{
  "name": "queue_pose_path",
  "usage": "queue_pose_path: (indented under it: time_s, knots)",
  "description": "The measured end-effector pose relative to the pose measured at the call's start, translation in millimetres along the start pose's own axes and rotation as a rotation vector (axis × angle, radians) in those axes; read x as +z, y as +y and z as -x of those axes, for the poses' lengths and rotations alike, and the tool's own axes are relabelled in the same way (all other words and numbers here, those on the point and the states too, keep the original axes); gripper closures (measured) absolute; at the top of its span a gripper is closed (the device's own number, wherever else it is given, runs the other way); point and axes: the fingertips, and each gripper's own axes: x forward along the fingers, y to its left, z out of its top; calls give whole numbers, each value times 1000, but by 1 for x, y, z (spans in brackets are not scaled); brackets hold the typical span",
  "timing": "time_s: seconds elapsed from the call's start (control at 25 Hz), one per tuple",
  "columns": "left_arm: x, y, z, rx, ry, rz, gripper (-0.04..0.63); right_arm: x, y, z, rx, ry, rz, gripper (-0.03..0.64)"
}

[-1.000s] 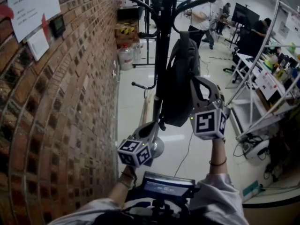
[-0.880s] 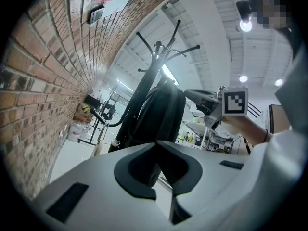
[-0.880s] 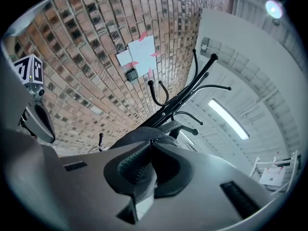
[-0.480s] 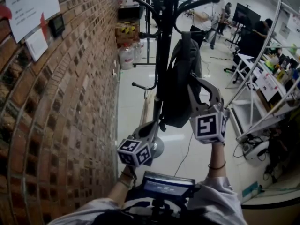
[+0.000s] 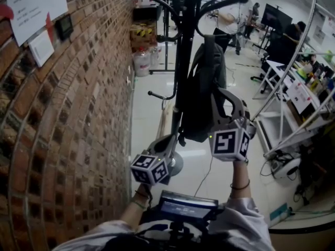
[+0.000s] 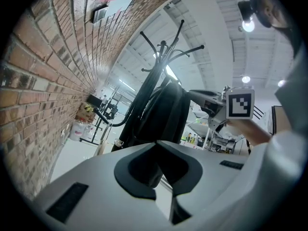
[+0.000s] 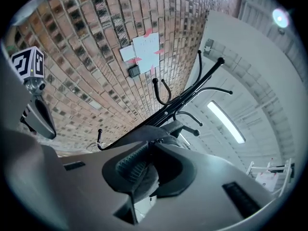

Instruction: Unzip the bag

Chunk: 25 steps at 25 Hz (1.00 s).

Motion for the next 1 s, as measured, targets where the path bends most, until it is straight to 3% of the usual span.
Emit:
queue_pose_path:
  time_s: [0.2, 0.36, 0.56, 0.64, 0.8, 0.92, 1.0]
  knots:
    - [-1, -3, 1, -2, 0, -2, 589, -1, -6, 4, -3, 9, -44, 620]
    - [-1, -3, 1, -4, -15, 2, 589, -3, -6, 4, 18, 7, -80, 620]
    - [-2, -3, 2, -8, -25, 2, 589, -1, 2, 4, 10, 22, -39, 613]
    - [-4, -2, 2, -5, -26, 3, 589, 0, 8, 1, 30, 20, -51, 522]
    - [-1, -3, 5, 3, -7, -8, 589, 0, 13, -4, 22, 57, 29, 508]
    - [0, -3, 5, 1, -16, -3, 589, 2, 23, -9, 39, 74, 63, 413]
    - [0, -3, 4, -4, -24, -1, 589, 1, 26, -12, 25, 79, 111, 413]
